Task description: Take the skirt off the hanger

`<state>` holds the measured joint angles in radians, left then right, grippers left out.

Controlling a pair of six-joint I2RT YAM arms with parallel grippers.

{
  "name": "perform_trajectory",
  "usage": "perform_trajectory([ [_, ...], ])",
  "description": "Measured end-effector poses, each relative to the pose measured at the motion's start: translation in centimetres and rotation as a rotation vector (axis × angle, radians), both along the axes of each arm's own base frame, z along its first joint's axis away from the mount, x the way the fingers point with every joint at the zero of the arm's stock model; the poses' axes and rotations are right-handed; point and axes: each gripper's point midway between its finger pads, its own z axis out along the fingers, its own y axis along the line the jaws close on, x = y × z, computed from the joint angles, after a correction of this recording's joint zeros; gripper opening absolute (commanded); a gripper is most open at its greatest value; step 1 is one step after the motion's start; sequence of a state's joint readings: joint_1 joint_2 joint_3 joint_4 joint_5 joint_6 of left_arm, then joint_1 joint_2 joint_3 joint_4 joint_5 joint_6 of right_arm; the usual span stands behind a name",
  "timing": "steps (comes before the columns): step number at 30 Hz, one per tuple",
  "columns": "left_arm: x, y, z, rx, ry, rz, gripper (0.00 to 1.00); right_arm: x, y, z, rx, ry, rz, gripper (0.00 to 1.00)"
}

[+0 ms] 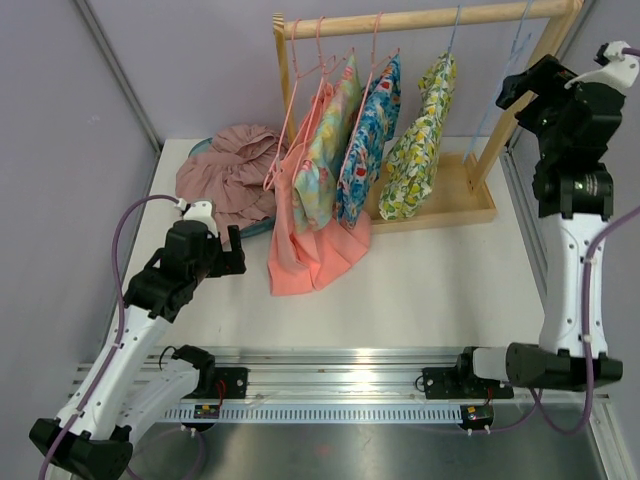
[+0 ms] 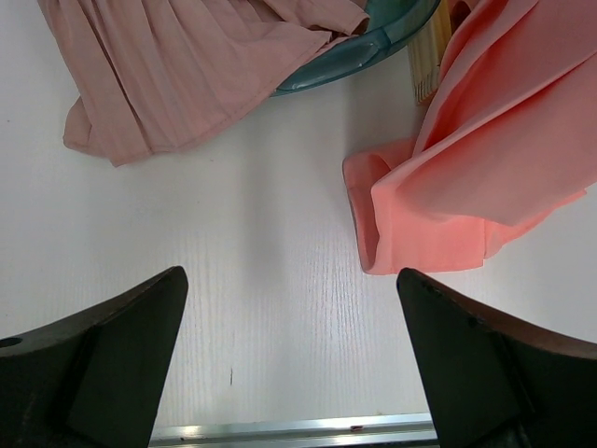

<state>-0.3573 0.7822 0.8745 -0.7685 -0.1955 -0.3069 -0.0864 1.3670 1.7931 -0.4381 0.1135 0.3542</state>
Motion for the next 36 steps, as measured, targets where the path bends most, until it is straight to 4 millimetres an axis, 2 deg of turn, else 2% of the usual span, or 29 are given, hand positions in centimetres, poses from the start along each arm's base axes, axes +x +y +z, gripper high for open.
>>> perform_trajectory([
  [3, 0.0, 0.0, -0.1, 0.002, 0.006, 0.001, 0.99, -3.8, 1.4, 3.5, -0.001, -0.102, 0.062, 0.95],
  [5, -0.1, 0.1, -0.3, 0.007, 0.014, 0.002, 0.99, -5.6, 3.3, 5.8, 0.001, -0.175, 0.154, 0.93],
  [8, -0.6, 0.2, -0.3, 0.018, 0.015, 0.01, 0.99, -6.8, 6.7, 7.9, 0.002, -0.23, 0.306, 0.91],
  [10, -1.1, 0.1, 0.0, 0.019, 0.003, 0.009, 0.99, -6.2, 9.6, 8.4, -0.006, -0.226, 0.399, 0.91],
  [13, -1.6, -0.1, 0.5, 0.02, -0.026, 0.006, 0.99, -4.0, 14.6, 7.0, -0.025, -0.16, 0.524, 0.89],
  [15, -1.7, -0.2, 0.7, 0.022, -0.036, 0.008, 0.99, -1.7, 16.5, 4.0, -0.028, -0.074, 0.555, 0.88],
  [17, -1.6, -0.1, 0.7, 0.027, -0.036, 0.016, 0.99, 0.6, 16.5, 0.1, -0.025, 0.033, 0.53, 0.84],
  [20, -1.5, -0.1, 0.5, 0.034, -0.029, 0.02, 0.99, 2.4, 16.0, -4.6, -0.021, 0.161, 0.482, 0.82],
  [23, -1.5, -0.1, 0.5, 0.034, -0.029, 0.02, 0.99, 2.8, 15.6, -6.4, -0.022, 0.212, 0.453, 0.82],
  [25, -1.5, -0.1, 0.5, 0.033, -0.029, 0.02, 0.99, 2.9, 15.4, -6.6, -0.021, 0.214, 0.441, 0.78],
  [26, -1.5, -0.1, 0.5, 0.033, -0.029, 0.019, 0.99, 3.1, 15.3, -6.8, -0.022, 0.213, 0.433, 0.67],
  [31, -1.5, -0.1, 0.5, 0.032, -0.03, 0.019, 0.99, 3.3, 15.3, -7.6, -0.013, 0.23, 0.422, 0.4],
  [32, -1.5, -0.2, 0.5, 0.032, -0.03, 0.019, 0.99, 3.4, 15.3, -7.7, -0.013, 0.23, 0.421, 0.17],
  [33, -1.5, -0.2, 0.5, 0.033, -0.03, 0.019, 0.99, 3.5, 15.3, -7.7, -0.015, 0.23, 0.421, 0.08],
  [34, -1.5, -0.2, 0.5, 0.033, -0.028, 0.019, 0.99, 3.6, 15.4, -7.8, -0.012, 0.23, 0.421, 0.02],
  [36, -1.4, -0.2, 0.4, 0.035, -0.026, 0.019, 0.99, 3.7, 15.4, -8.0, -0.004, 0.236, 0.417, 0.0],
])
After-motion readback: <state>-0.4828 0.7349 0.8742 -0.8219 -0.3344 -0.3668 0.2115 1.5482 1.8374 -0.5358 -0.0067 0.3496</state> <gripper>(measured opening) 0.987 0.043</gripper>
